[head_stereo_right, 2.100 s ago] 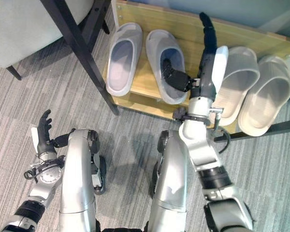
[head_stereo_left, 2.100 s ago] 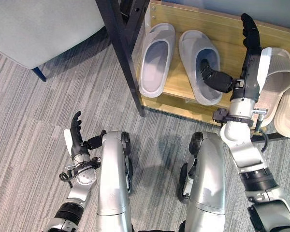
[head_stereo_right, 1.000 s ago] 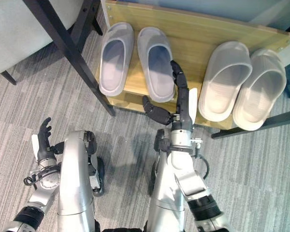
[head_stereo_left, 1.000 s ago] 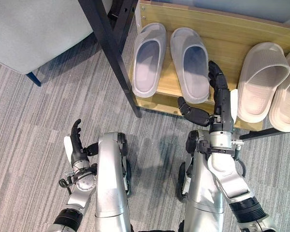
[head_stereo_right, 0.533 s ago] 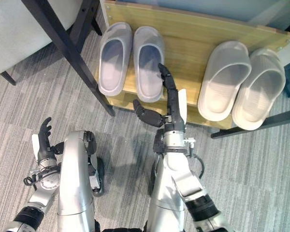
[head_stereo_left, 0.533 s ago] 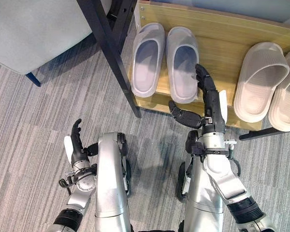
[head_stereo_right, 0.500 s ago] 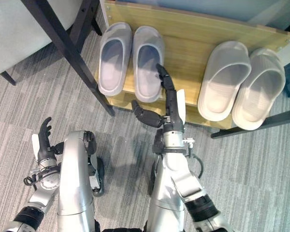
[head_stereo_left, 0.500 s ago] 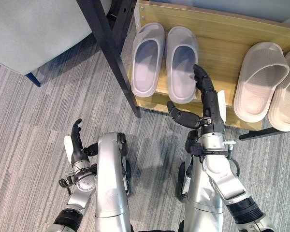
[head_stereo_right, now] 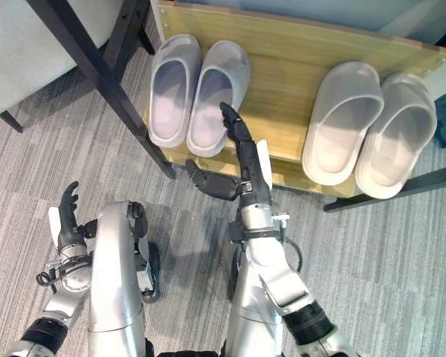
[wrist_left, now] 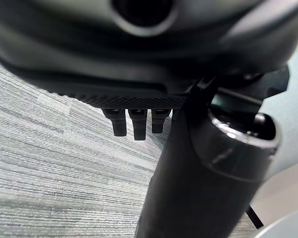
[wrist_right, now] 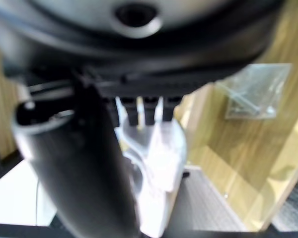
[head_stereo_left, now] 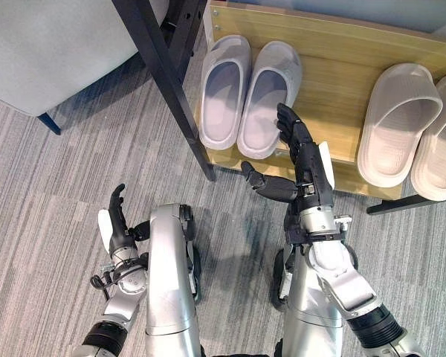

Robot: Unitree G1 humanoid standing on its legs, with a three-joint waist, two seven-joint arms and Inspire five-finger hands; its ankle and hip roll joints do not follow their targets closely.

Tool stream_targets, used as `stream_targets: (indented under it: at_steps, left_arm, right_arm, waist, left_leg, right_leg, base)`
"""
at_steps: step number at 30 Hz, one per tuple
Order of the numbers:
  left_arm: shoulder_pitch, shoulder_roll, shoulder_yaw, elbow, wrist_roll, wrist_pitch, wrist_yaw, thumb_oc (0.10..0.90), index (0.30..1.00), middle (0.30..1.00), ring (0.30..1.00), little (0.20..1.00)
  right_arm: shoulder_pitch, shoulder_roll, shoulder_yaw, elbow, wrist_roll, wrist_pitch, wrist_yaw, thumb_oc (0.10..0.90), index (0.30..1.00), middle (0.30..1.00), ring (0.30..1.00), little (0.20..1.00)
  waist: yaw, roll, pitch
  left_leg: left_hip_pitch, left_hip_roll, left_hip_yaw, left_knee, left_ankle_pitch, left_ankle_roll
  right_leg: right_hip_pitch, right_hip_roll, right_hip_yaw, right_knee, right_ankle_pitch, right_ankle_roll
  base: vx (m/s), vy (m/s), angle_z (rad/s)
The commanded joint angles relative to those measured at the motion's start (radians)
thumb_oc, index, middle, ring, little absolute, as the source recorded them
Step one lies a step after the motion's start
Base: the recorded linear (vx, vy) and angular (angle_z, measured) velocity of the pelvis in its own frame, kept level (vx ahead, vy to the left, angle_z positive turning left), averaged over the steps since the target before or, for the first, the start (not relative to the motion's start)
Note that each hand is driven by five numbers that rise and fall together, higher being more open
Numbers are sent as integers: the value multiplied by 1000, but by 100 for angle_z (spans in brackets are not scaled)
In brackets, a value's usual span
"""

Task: Arrange the slippers neatly on the shoe rack.

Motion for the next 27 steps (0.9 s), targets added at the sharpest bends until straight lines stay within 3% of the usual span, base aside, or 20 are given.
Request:
stream_targets:
  at_steps: [1, 6, 8, 12, 18, 23, 24, 27]
  left_arm:
    - [-7, 31, -2, -71, 40, -56, 64, 800, 900, 900, 900, 900]
    - [22, 16, 20, -90, 47, -71, 103, 800, 900, 900, 900, 900]
    - [23, 16, 19, -90, 48, -71, 103, 800, 900, 900, 900, 900]
    - [41, 0, 23, -98, 35, -92, 131, 800, 900, 900, 900, 900]
    - [41, -2, 18, -91, 32, -98, 126, 800, 900, 900, 900, 900]
    - [38, 6, 35, -89, 32, -103, 100, 800, 900, 900, 900, 900]
    - [27, 1, 41, -76, 25, -103, 82, 800, 900, 900, 900, 900]
    - [13, -4, 69, -83, 1, -127, 62, 800, 900, 900, 900, 900]
  right_arm:
    - [-44, 5, 26, -266, -37, -107, 41, 800, 900, 900, 900, 900]
    - [14, -4, -76, -345, -208, -129, -64, 800, 900, 900, 900, 900]
    - [17, -4, -77, -347, -209, -129, -64, 800, 900, 900, 900, 900]
    - [61, -9, -143, -434, -233, -187, -126, 800, 900, 900, 900, 900]
    - [60, -41, -162, -451, -239, -182, -127, 800, 900, 900, 900, 900]
    - [86, -122, -151, -498, -50, -245, 44, 800, 900, 900, 900, 900]
    - [108, -157, -160, -502, 48, -265, 110, 800, 900, 900, 900, 900]
    - [170, -214, -194, -491, 168, -284, 200, 800, 900, 900, 900, 900]
  waist:
    - [43, -1, -37]
    - [38, -1, -37]
    - [39, -1, -37]
    - [33, -2, -37]
    - [32, -5, -37]
    - [32, -17, -37]
    - [30, -28, -37]
    - [29, -44, -37]
  left_leg:
    - [25, -44, -36, -19, 3, 30]
    - [25, -46, -37, -18, 4, 33]
    - [25, -46, -37, -18, 4, 33]
    - [25, -50, -40, -10, 3, 34]
    - [25, -48, -44, -9, 6, 32]
    - [25, -50, -49, -2, 11, 28]
    - [25, -51, -51, -1, 13, 25]
    - [25, -52, -52, -22, 20, 20]
  right_leg:
    - [-22, -16, 20, -56, 70, -54]
    - [-22, -17, 20, -54, 68, -53]
    - [-22, -17, 20, -53, 68, -53]
    - [-22, -19, 18, -46, 65, -51]
    - [-22, -19, 19, -47, 67, -49]
    - [-22, -20, 19, -43, 69, -46]
    - [-22, -19, 23, -42, 73, -42]
    - [-22, -19, 23, -65, 81, -37]
  base:
    - [0, 0, 0]
    - [0, 0, 0]
    - [0, 0, 0]
    - [0, 0, 0]
    - [0, 0, 0]
    - [0, 0, 0]
    - [0, 0, 0]
    - [0, 0, 0]
